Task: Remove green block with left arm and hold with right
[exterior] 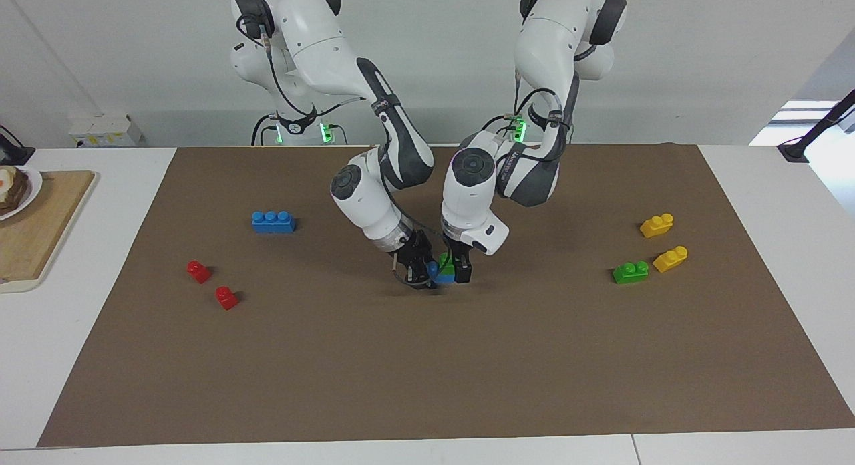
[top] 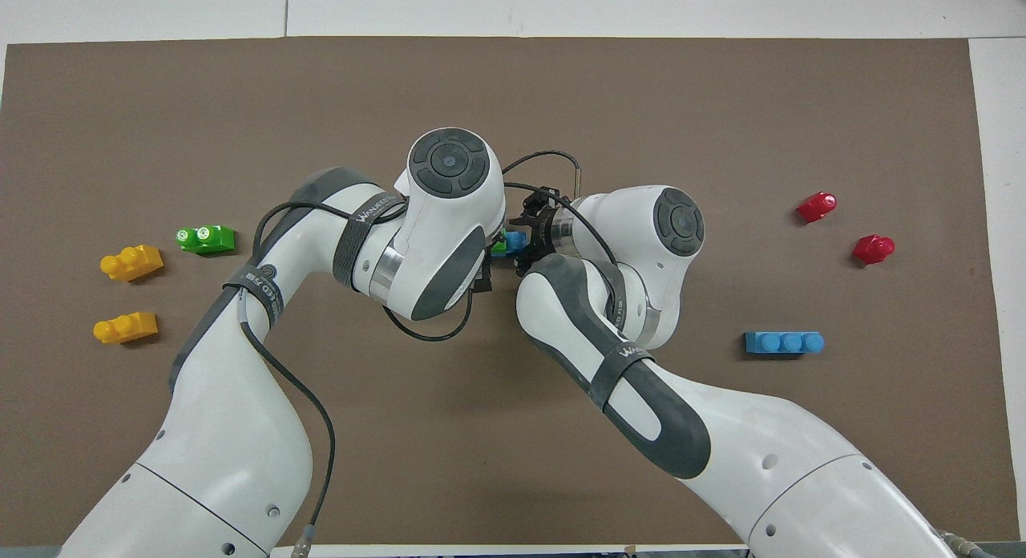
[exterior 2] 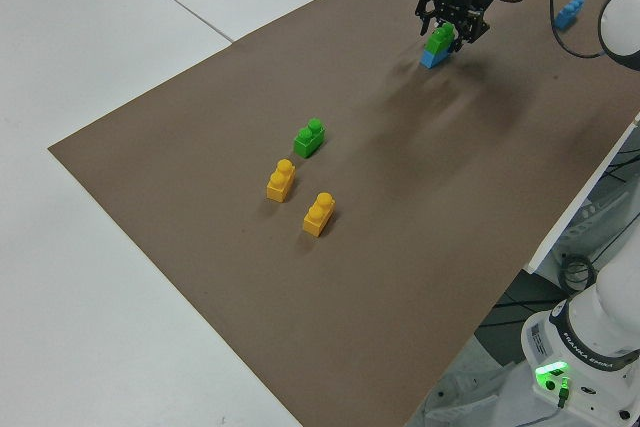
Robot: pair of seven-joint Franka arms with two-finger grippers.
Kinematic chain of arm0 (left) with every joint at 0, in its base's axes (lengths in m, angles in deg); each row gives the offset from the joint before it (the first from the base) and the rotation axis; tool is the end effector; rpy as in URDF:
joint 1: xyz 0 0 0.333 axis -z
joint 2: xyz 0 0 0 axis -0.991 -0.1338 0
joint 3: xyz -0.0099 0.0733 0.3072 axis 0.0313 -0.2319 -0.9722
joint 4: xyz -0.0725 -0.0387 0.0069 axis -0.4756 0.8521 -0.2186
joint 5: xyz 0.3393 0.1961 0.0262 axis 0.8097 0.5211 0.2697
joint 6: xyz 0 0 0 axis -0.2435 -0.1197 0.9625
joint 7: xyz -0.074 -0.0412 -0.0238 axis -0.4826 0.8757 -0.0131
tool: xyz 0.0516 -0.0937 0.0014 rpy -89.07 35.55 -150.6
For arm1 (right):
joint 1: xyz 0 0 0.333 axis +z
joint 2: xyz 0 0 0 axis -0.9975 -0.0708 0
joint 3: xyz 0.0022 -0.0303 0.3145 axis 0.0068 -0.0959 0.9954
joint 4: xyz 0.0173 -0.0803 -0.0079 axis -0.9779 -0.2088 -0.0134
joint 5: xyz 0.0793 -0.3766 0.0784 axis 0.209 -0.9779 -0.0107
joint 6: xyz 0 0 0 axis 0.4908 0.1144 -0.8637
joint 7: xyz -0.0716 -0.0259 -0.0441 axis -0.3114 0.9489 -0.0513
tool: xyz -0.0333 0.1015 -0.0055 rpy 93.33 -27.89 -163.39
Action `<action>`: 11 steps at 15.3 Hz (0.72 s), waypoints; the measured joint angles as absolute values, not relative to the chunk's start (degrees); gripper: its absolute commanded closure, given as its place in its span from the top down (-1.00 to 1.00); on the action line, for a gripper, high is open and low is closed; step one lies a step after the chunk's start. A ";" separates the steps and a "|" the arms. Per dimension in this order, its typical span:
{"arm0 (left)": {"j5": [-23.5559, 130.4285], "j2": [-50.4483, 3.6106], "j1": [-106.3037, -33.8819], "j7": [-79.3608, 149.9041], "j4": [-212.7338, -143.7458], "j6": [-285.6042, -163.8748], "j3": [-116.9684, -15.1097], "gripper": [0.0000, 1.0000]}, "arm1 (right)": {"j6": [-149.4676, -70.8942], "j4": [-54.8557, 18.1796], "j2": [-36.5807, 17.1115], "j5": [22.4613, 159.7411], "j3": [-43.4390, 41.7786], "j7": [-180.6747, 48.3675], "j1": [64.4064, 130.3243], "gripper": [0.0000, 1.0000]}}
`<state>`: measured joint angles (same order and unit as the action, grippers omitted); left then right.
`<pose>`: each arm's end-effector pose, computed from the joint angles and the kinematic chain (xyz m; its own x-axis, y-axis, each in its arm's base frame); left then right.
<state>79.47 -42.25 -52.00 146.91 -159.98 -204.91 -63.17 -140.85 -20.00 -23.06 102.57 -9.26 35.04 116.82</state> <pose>0.5580 -0.3961 0.3448 -0.0209 0.9996 -0.0187 0.9991 0.0202 -0.0371 0.5845 0.3205 0.2799 -0.0839 -0.8727 -0.4809 -0.9889 0.1322 -0.0674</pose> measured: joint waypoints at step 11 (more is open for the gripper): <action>79.47 -42.09 -52.00 148.81 -160.91 -206.18 -63.24 0.32 | -141.98 -20.30 -23.10 104.13 -9.15 31.50 117.01 -1.00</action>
